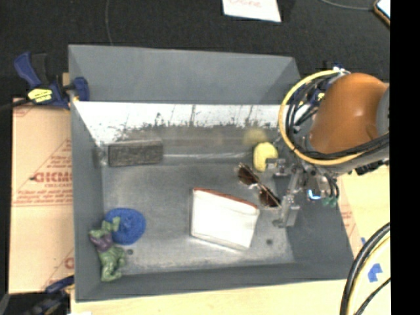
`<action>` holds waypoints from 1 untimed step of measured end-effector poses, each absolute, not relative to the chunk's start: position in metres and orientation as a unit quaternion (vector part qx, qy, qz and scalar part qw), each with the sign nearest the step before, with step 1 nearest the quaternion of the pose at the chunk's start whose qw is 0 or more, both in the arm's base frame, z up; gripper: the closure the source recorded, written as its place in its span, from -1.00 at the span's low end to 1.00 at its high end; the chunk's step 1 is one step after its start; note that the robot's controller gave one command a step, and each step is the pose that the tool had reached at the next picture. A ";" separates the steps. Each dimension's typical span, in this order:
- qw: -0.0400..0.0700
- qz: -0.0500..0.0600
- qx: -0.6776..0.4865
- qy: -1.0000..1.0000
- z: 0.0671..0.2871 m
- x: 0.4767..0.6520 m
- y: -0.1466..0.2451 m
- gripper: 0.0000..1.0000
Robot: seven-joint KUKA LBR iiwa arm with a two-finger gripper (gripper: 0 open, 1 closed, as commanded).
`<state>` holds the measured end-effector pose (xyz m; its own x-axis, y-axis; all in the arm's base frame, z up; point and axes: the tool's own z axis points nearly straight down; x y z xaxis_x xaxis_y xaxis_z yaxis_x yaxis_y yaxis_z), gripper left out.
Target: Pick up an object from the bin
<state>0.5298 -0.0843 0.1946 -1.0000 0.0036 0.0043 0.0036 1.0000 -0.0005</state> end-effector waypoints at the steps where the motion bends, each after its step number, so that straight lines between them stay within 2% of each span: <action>1: -0.002 0.001 0.001 -1.000 0.199 0.531 -0.084 -1.00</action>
Offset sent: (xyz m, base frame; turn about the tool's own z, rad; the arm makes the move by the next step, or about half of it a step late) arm -0.0370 0.0707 -0.1246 -0.1681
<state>0.5313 -0.0839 0.1992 -1.0000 -0.0011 -0.0035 -0.0011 1.0000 -0.0016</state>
